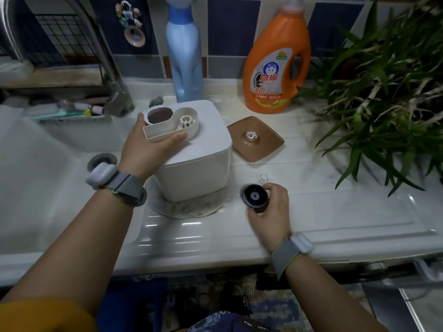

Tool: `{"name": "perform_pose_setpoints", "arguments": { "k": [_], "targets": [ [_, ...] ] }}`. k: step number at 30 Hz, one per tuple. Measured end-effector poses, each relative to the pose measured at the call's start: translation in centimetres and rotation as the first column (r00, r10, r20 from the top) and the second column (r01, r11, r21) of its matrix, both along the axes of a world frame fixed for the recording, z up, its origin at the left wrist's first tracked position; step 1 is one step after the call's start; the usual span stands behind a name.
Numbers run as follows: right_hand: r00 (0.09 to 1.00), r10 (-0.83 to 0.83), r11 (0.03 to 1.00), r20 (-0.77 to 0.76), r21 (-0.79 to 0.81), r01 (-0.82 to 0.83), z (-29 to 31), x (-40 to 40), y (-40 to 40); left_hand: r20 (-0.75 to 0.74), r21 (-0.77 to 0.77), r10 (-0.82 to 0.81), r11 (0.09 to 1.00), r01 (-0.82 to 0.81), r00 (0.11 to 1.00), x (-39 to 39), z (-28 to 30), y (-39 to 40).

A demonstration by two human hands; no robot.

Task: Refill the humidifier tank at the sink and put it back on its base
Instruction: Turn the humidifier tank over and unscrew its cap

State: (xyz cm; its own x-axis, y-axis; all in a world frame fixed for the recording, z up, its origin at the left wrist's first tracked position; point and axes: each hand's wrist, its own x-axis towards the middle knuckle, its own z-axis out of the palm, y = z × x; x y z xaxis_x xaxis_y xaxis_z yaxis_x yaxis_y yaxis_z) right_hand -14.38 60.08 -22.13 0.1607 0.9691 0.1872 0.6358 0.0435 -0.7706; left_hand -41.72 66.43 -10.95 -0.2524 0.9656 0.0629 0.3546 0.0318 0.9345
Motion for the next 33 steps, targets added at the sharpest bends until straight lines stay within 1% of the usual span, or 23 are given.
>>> {"name": "perform_pose_setpoints", "arguments": {
  "k": [2, 4, 5, 6, 7, 8, 9, 11, 13, 14, 15, 20, 21, 22, 24, 27, 30, 33],
  "targets": [
    [1.000, 0.002, 1.000, 0.026, 0.030, -0.003, 0.8, -0.3, 0.0, -0.030, -0.004, 0.028, 1.000, -0.029, 0.999, 0.3, -0.1, 0.3],
    [1.000, 0.021, 0.999, 0.015, 0.048, -0.022, 1.8, -0.8, -0.2, -0.152, -0.020, 0.158, 0.986, -0.163, 0.976, 0.8, 0.0, -0.3],
    [0.999, 0.039, 0.998, 0.004, 0.046, -0.039, 2.4, -1.1, -0.3, -0.246, 0.029, 0.231, 0.973, -0.231, 0.941, 1.1, 0.1, -0.9],
    [0.998, 0.057, 0.998, -0.006, 0.041, -0.057, 3.0, -1.4, -0.4, -0.342, 0.145, 0.283, 0.958, -0.247, 0.896, 1.3, 0.2, -1.6],
    [0.997, 0.072, 0.997, -0.015, 0.043, -0.071, 3.5, -1.7, -0.5, -0.432, 0.270, 0.299, 0.943, -0.194, 0.851, 1.5, 0.3, -2.0],
    [0.997, 0.080, 0.996, -0.021, 0.052, -0.079, 4.0, -2.1, -0.5, -0.515, 0.347, 0.284, 0.932, -0.106, 0.809, 1.7, 0.5, -2.3],
    [0.996, 0.088, 0.994, -0.028, 0.069, -0.086, 4.6, -2.4, -0.5, -0.586, 0.355, 0.234, 0.935, -0.014, 0.776, 1.8, 0.5, -2.4],
    [0.994, 0.109, 0.987, -0.033, 0.119, -0.104, 6.2, -3.4, 0.0, -0.669, 0.257, 0.080, 0.958, 0.130, 0.739, 1.9, 0.9, -1.9],
    [0.991, 0.126, 0.980, -0.035, 0.156, -0.119, 7.7, -4.2, 0.9, -0.726, 0.135, -0.020, 0.976, 0.172, 0.687, 2.3, 1.1, -1.4],
    [0.990, 0.135, 0.977, -0.039, 0.170, -0.127, 8.6, -4.7, 1.3, -0.751, 0.109, -0.035, 0.978, 0.176, 0.660, 2.6, 1.1, -1.3],
    [0.987, 0.153, 0.971, -0.040, 0.192, -0.143, 9.4, -5.3, 1.4, -0.774, 0.114, -0.026, 0.977, 0.179, 0.633, 2.5, 1.1, -1.4],
    [0.980, 0.196, 0.946, 0.021, 0.258, -0.195, 12.6, -8.1, 2.5, -0.872, 0.180, 0.037, 0.952, 0.249, 0.488, 2.3, 1.2, -2.1],
    [0.980, 0.198, 0.939, 0.031, 0.281, -0.199, 13.2, -8.8, 2.9, -0.879, 0.189, 0.050, 0.949, 0.251, 0.474, 2.0, 1.4, -2.1],
    [0.979, 0.201, 0.932, 0.042, 0.298, -0.204, 14.0, -9.5, 3.3, -0.881, 0.192, 0.056, 0.950, 0.248, 0.469, 1.8, 1.6, -1.9],
    [0.973, 0.220, 0.918, 0.069, 0.324, -0.230, 15.4, -10.7, 4.0, -0.870, 0.177, 0.044, 0.958, 0.227, 0.492, 1.3, 2.2, -1.5],
    [0.960, 0.265, 0.905, 0.097, 0.320, -0.282, 16.6, -12.1, 4.7, -0.808, 0.181, -0.002, 0.951, 0.252, 0.589, 0.1, 2.3, -2.0],
    [0.949, 0.297, 0.882, 0.109, 0.350, -0.316, 17.6, -12.7, 5.5, -0.734, 0.261, 0.029, 0.934, 0.243, 0.678, -1.6, 2.7, -2.6],
    [0.929, 0.345, 0.861, 0.137, 0.349, -0.371, 18.5, -13.6, 8.1, -0.677, 0.300, 0.065, 0.934, 0.194, 0.733, -4.2, 3.8, -2.5]
  ]
}}
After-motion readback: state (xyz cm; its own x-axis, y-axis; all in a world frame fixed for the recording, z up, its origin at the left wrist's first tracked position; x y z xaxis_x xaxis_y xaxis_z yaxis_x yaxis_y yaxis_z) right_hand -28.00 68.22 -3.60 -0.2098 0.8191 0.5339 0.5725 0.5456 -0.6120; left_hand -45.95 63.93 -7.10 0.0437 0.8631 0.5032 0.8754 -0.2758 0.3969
